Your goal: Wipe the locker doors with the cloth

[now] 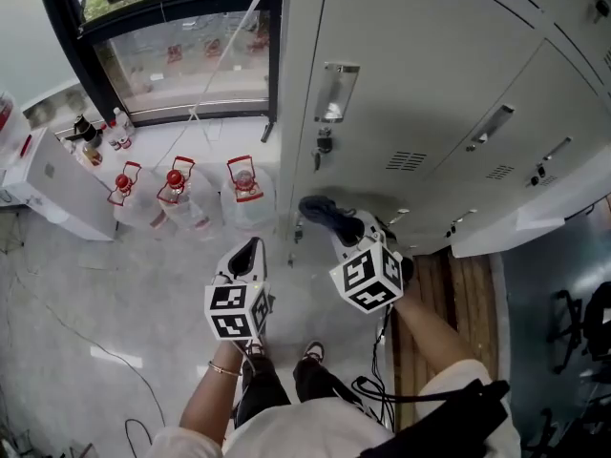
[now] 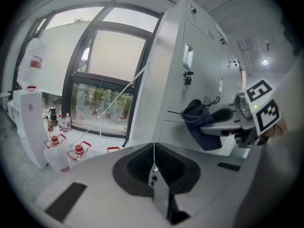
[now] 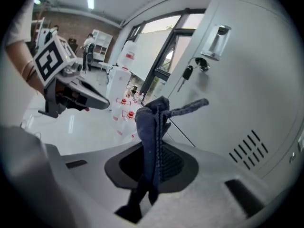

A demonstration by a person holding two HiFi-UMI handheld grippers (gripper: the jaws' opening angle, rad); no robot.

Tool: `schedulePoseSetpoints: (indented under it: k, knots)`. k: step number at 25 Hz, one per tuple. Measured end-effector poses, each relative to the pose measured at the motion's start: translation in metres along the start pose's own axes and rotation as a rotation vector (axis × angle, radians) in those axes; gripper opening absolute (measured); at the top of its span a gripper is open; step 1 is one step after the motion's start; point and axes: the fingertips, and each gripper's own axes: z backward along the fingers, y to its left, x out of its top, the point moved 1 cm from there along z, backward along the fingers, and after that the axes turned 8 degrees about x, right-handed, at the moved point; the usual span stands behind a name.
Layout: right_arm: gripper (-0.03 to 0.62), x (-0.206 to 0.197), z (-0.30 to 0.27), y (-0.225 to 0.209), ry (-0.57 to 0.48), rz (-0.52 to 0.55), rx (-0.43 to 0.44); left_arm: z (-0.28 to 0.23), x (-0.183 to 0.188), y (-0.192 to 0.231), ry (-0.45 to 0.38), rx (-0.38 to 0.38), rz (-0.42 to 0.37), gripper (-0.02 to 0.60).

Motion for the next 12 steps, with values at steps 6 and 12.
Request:
schedulePoseSetpoints:
  k: [6,12]
  knots:
    - [0.043,0.004,-0.018,-0.008,0.065,0.267,-0.041,-0.013,-0.010,0.003,0.014,-0.002,0.005,0.009]
    - [0.043,0.010,-0.036,-0.016,0.078,0.382,-0.071,-0.030,-0.017,0.004,0.017,-0.008,0.007,0.009]
